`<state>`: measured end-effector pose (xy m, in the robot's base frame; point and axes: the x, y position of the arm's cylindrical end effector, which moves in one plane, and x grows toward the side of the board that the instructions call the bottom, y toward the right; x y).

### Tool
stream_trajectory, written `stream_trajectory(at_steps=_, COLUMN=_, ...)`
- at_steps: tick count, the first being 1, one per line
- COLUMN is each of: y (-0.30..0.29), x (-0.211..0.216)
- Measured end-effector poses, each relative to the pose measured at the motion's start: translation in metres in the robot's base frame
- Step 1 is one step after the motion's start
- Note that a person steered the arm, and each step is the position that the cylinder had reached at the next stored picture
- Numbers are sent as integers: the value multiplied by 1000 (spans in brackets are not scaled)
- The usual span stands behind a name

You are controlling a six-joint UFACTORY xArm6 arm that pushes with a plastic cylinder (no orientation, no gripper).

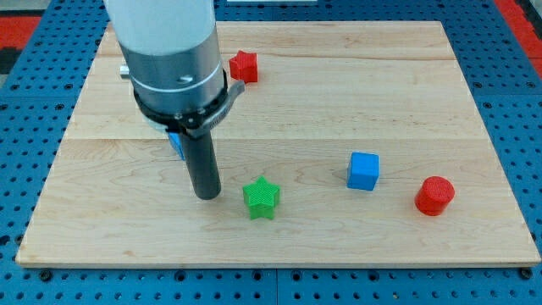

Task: Place the green star vertically below the blue cube

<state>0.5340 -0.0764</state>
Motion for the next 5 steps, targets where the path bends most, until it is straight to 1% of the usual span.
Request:
stream_trajectory(at_steps=2, y=147, x=5)
stream_trajectory(at_steps=3, y=116, x=8)
stream_trajectory(at_steps=4, y=6, x=21)
stream_trajectory(at_steps=5, y=-94, x=13)
